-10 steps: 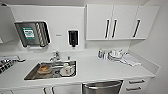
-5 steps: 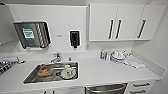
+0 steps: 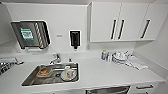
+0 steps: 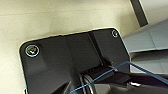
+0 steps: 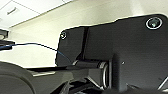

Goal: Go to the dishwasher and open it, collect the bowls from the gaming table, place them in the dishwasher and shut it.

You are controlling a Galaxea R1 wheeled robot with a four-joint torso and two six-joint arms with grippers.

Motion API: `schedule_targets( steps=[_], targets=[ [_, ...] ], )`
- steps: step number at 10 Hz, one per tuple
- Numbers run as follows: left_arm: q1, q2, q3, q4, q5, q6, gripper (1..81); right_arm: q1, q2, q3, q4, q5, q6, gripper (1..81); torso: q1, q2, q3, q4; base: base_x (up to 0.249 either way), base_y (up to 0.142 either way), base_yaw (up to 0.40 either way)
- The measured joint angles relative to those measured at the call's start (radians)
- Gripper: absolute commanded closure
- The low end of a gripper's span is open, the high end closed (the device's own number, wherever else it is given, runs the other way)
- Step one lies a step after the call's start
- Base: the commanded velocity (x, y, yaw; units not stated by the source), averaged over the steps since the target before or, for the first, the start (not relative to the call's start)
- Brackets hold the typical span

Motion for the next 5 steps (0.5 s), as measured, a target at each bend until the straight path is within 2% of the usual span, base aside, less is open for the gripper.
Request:
schedule_targets(
  steps=[4,5],
  targets=[
    [0.008,0.008,-0.022,-0.002,0.005,-0.004,1.0,-0.001,0.027,-0.06,0.0,0.0,0.0,1.0,-0.001,0.0,0.0,0.0,0.0,0.0,0.0],
    [0.008,0.017,-0.044,-0.009,0.006,-0.019,1.0,-0.001,0.03,-0.068,0.001,0.0,0.0,1.0,-0.001,0.0,0.0,0.0,0.0,0.0,0.0]
  ],
)
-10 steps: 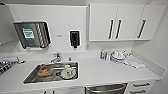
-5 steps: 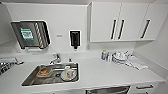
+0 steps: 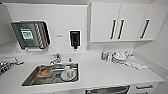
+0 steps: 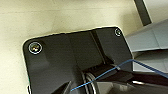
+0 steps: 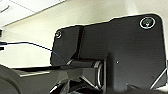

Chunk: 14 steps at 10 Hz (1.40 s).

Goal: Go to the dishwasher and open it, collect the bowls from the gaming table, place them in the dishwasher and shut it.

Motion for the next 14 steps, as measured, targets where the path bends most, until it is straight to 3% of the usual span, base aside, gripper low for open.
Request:
schedule_targets(
  steps=[2,4,8,12,14],
  targets=[
    [0.0,-0.009,-0.01,-0.013,0.004,-0.001,1.0,0.0,-0.013,0.009,0.0,-0.003,0.001,1.0,0.0,0.0,0.0,0.0,0.0,0.0,0.0],
    [-0.003,-0.063,0.049,-0.013,0.004,-0.001,1.0,0.0,-0.058,0.05,0.001,-0.011,0.008,1.0,0.0,0.0,0.0,0.0,0.0,0.0,0.0],
    [-0.014,-0.276,0.374,-0.013,-0.042,-0.003,1.0,0.011,-0.248,0.345,0.001,-0.019,0.02,1.0,0.063,-0.104,0.0,0.0,0.0,0.0,0.0],
    [-0.028,-0.53,0.701,-0.013,-0.094,0.0,1.0,0.037,-0.558,0.649,0.003,-0.019,0.027,1.0,0.154,-0.248,0.0,0.0,0.0,0.0,0.0],
    [-0.052,-0.646,0.846,-0.013,-0.113,0.001,1.0,0.054,-0.646,0.774,0.007,-0.019,0.027,1.0,0.186,-0.3,-0.03,0.0,0.0,0.0,0.0]
  ],
)
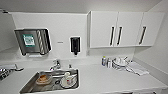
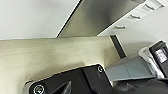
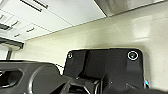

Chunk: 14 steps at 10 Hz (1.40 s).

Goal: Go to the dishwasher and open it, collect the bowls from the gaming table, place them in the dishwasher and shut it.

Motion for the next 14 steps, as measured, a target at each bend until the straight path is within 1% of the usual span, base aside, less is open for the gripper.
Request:
schedule_targets(
  steps=[3,5,6,9,11,12,14],
  targets=[
    [-0.072,-0.153,0.172,0.0,-0.012,0.0,1.0,0.071,-0.109,0.114,0.01,0.001,0.001,1.0,0.066,-0.104,-0.097,0.0,0.0,0.0,0.0],
    [-0.133,-0.189,0.233,0.0,-0.023,0.0,1.0,0.124,-0.126,0.148,0.019,0.002,0.008,1.0,0.112,-0.177,-0.165,0.0,0.0,0.0,0.0],
    [-0.156,-0.208,0.257,0.0,-0.025,0.0,1.0,0.141,-0.136,0.16,0.022,0.0,0.01,1.0,0.129,-0.202,-0.186,0.0,0.0,0.0,0.0],
    [-0.184,-0.28,0.341,0.0,-0.023,0.0,1.0,0.189,-0.147,0.169,0.026,-0.006,0.045,1.0,0.188,-0.295,-0.202,0.0,0.0,0.0,0.0],
    [-0.192,-0.313,0.395,0.001,-0.022,0.001,1.0,0.24,-0.168,0.175,0.028,-0.007,0.088,1.0,0.234,-0.369,-0.203,0.0,0.0,0.0,0.0],
    [-0.192,-0.318,0.396,0.001,-0.021,0.001,1.0,0.246,-0.183,0.175,0.029,-0.009,0.095,1.0,0.257,-0.406,-0.203,0.0,0.0,0.0,0.0],
    [-0.191,-0.298,0.396,0.003,-0.014,0.001,1.0,0.245,-0.184,0.175,0.029,-0.014,0.097,1.0,0.302,-0.478,-0.203,0.0,0.0,0.0,0.0]
  ],
)
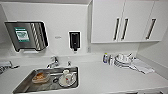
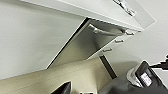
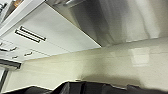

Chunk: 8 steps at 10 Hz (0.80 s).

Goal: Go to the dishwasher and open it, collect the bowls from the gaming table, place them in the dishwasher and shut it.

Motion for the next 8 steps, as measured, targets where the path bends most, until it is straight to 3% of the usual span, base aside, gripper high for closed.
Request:
schedule_targets(
  steps=[5,8],
  targets=[
    [0.0,0.002,-0.001,0.003,0.006,0.0,1.0,0.001,-0.025,0.011,0.0,-0.004,0.031,1.0,0.112,-0.18,0.0,0.0,0.0,0.0,0.0],
    [-0.011,-0.041,0.072,0.038,0.011,0.0,1.0,0.015,-0.041,0.017,0.0,-0.009,0.055,1.0,0.183,-0.294,0.0,0.0,0.0,0.0,0.0]
  ],
)
